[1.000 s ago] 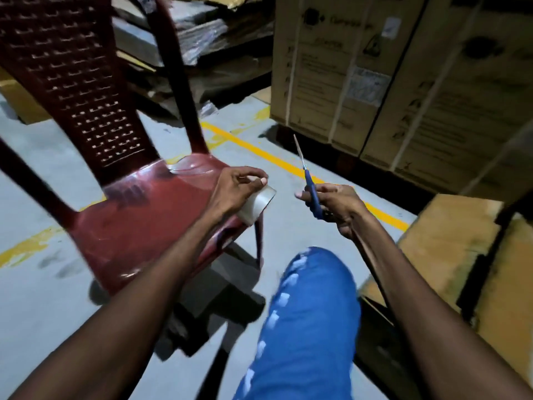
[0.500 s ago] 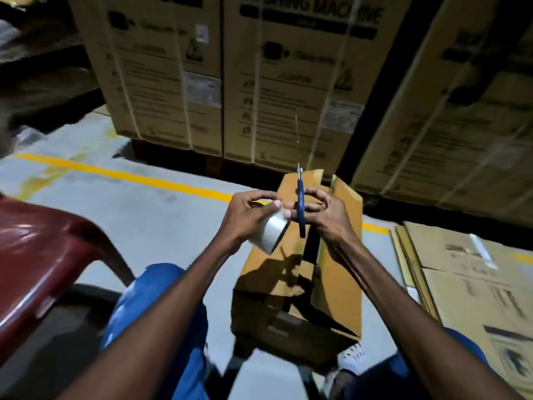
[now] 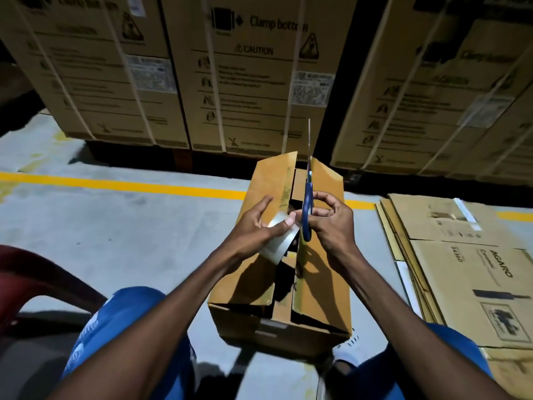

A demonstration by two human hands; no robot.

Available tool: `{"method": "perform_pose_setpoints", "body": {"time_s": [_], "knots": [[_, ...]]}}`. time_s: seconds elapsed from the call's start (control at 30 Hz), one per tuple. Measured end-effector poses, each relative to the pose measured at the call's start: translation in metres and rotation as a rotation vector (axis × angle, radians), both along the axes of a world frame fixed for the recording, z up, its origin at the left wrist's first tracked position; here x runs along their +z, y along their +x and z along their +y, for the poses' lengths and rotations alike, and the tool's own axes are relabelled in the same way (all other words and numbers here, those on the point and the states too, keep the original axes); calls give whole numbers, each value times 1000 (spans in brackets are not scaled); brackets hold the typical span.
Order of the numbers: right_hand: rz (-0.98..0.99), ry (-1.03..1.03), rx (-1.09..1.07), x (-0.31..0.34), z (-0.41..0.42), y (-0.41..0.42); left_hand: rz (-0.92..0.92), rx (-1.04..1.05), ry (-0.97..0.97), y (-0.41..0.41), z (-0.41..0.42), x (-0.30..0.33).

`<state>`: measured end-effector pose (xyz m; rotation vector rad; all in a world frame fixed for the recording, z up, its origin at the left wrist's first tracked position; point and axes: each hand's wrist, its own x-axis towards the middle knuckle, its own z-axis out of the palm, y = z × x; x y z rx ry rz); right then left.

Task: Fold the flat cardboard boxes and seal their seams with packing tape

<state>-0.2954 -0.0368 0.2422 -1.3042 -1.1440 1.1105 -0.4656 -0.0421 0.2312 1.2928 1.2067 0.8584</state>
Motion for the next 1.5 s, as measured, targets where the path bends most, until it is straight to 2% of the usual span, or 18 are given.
{"method": "perform_pose_setpoints", "body": {"time_s": [0.13,0.27,0.5,0.73,0.9,1.03,1.27,1.5], "knots": [[-55,-30,-28,-6,39,15,89,-174,-44,4,30,-20],[-163,-64,2,-28,85,33,130,-232,-36,12,61,-44],[-242,-109,-51,-72,163,39,-63,56,-56,45,110,-57],[-405,-70,-140,-108,254,60,-159,13,-251,47,166,-90],[-535,-91,-64,-132,294,71,-98,18,-163,65,184,-113],[-520,-72,-101,-143,324,82,-247,23,-201,79,183,-121],[-548,-98,-35,-150,371,84,-336,71,-183,82,204,-137],[-636,-107,-15,-155,398,84,-212,-6,-91,76,213,-144]]}}
